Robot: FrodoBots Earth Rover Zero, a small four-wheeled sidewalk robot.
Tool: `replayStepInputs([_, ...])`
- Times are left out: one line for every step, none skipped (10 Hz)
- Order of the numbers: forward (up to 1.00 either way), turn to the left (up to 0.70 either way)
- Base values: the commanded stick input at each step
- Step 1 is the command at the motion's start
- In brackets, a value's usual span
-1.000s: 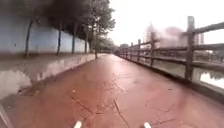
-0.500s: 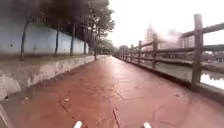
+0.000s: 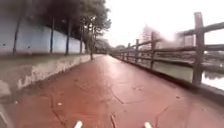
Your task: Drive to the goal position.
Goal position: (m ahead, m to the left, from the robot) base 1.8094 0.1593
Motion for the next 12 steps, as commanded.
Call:
replayStepInputs([0.50, 0.00])
replayStepInputs([0.50, 0.00])
replayStepInputs([0.50, 0.00])
replayStepInputs([0.50, 0.00])
replayStepInputs([0.50, 0.00])
replayStepInputs([0.50, 0.00])
replayStepInputs([0.50, 0.00])
replayStepInputs([0.50, 0.00])
replayStepInputs([0.50, 0.00])
replayStepInputs([0.50, 0.11])
replayStepInputs([0.50, 0.45])
replayStepInputs([0.50, 0.49])
